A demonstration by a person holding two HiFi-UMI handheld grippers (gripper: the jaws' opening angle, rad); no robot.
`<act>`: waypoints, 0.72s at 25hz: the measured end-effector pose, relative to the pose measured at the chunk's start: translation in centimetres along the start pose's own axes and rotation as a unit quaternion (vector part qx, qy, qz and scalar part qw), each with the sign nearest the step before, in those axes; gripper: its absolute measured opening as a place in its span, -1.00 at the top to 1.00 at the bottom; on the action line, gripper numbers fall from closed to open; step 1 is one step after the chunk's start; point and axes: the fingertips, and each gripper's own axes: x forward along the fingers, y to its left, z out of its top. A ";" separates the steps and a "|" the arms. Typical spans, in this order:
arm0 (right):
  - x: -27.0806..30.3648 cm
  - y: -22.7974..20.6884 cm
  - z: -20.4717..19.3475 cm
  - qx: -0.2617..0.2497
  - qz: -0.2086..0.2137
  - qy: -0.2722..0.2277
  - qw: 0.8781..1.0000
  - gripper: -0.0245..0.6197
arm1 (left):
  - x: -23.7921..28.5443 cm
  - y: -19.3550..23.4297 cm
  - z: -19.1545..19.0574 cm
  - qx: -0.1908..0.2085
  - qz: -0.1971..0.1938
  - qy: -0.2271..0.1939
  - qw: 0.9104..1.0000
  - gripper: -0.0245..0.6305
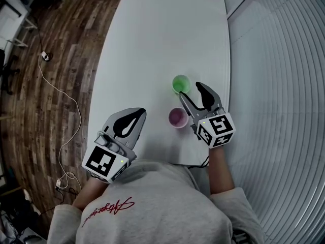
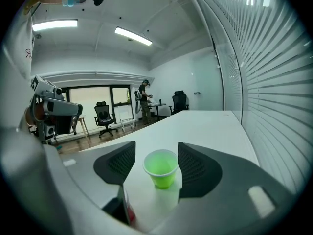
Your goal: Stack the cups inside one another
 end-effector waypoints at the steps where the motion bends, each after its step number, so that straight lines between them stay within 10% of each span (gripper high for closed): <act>1: 0.2 -0.1 -0.2 0.000 0.003 0.002 1.000 0.10 | 0.1 0.0 0.0 -0.001 0.002 -0.001 1.000 0.94; 18: 3.0 -1.2 -1.7 -0.030 0.044 0.038 0.998 -0.07 | 1.0 1.0 -0.4 -0.006 0.019 0.009 1.000 0.94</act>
